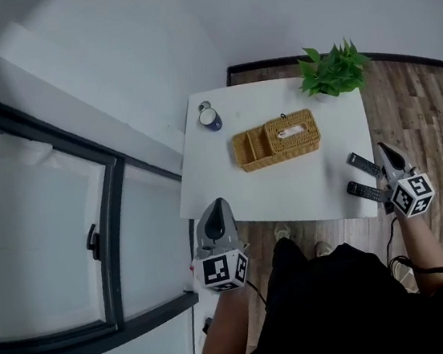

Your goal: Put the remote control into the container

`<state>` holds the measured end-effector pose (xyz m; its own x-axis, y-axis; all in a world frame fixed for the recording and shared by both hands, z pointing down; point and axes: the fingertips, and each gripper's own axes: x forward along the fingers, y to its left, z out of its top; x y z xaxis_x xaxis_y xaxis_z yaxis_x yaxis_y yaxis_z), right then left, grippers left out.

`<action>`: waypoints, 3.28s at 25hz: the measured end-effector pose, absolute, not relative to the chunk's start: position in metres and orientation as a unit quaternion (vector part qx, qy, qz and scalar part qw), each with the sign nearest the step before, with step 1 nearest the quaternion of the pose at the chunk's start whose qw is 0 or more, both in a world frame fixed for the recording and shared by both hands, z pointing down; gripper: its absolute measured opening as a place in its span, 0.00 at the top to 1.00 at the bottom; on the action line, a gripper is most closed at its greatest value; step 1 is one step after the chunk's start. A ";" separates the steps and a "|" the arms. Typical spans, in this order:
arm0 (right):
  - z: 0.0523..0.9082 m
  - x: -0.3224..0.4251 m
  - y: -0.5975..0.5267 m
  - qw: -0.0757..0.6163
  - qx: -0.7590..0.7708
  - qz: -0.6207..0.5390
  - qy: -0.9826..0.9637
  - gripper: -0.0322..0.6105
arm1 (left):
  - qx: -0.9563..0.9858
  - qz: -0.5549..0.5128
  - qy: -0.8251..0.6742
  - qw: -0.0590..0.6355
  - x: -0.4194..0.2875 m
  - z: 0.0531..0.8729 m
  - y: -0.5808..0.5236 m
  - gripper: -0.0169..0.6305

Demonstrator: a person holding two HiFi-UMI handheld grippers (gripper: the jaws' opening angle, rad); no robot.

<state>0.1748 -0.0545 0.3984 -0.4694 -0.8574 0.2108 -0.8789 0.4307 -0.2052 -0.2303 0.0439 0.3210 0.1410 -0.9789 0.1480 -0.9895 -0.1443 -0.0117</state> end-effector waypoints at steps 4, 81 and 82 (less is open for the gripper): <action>0.394 0.176 -0.068 0.040 0.548 0.142 -0.824 0.95 | 0.787 0.066 -0.612 0.041 -0.231 0.325 -0.005 0.97; 0.654 0.291 -0.034 -0.028 0.500 0.457 -0.736 0.51 | 0.954 0.192 -0.220 0.069 0.109 0.490 -0.162 0.97; 0.656 0.288 -0.036 -0.026 0.489 0.463 -0.739 0.50 | 0.952 0.198 -0.222 0.074 0.108 0.493 -0.162 0.97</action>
